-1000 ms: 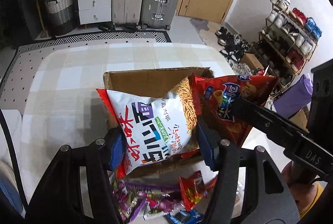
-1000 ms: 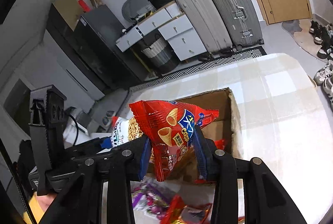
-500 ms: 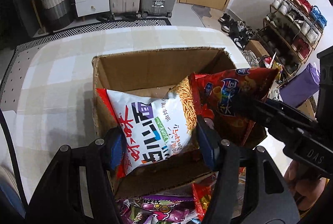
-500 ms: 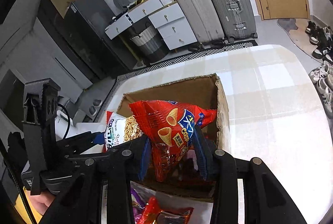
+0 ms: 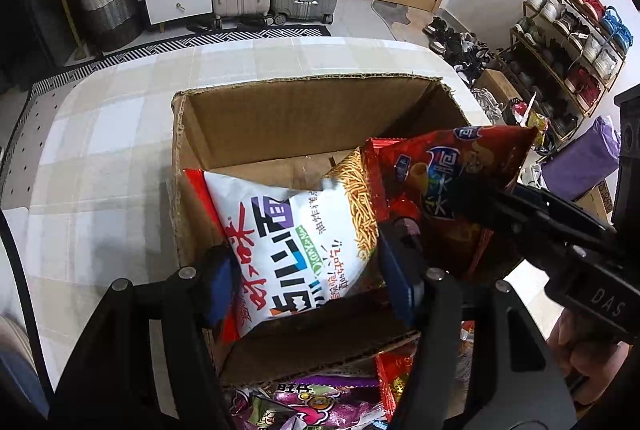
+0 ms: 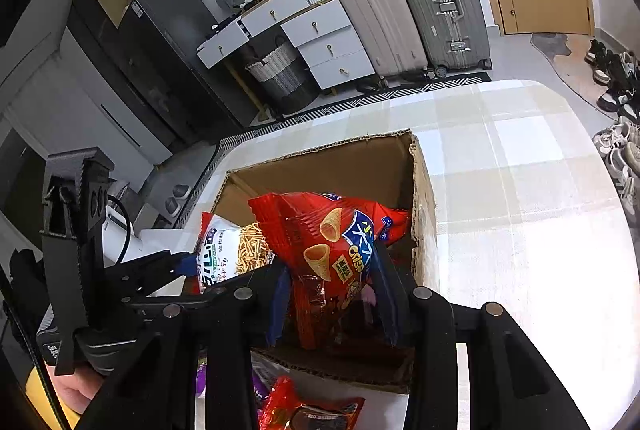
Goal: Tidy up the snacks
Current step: 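Open both tools to drop the two bags into the box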
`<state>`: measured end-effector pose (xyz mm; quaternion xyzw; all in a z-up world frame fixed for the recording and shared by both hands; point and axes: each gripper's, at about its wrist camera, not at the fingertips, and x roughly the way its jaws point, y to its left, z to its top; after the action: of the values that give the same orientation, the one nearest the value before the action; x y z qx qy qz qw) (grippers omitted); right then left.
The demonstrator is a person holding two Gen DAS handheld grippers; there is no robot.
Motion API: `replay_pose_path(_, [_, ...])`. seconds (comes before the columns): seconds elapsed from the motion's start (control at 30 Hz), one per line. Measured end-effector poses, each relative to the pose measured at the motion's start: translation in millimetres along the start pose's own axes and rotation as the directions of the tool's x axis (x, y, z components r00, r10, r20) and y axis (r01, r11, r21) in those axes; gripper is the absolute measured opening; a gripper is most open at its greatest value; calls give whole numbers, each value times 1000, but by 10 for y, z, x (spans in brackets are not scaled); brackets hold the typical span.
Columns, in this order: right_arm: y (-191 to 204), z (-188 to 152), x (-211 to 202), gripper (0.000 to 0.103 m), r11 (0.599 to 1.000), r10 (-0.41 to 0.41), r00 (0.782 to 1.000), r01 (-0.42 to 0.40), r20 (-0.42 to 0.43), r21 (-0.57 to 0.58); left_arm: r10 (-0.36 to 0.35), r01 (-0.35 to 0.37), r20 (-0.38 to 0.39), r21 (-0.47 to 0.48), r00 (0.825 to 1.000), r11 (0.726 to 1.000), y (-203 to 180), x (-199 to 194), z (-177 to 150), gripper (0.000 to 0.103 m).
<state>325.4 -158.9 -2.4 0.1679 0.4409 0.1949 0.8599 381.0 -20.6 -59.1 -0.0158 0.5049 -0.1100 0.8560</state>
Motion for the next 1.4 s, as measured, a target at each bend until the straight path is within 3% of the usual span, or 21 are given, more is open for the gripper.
replay_pose_path(0.5, [51,-4,36,38,1000,-25,1000,25,-7,-13,7,-7,16,-8,1000,1000,68,-134,-72,64])
replay_pose_path(0.6, [64,-7,38,38,999,-35,999,34,-11,-11,32,-32,18,17,999,999,27,-179,-89,66])
replay_pose_path(0.7, [72,-2,44,38,999,-40,999,40,-20,-8,96,-98,62,39,993,994,-12,-275,-98,75])
replay_pose_path(0.9, [107,6,69,39,998,-62,997,62,-42,-6,108,-112,78,46,991,993,-48,-423,-102,77])
replay_pose_path(1.4, [179,13,-62,39,998,-66,998,66,-20,-7,89,-90,72,21,993,996,-3,-661,-243,78])
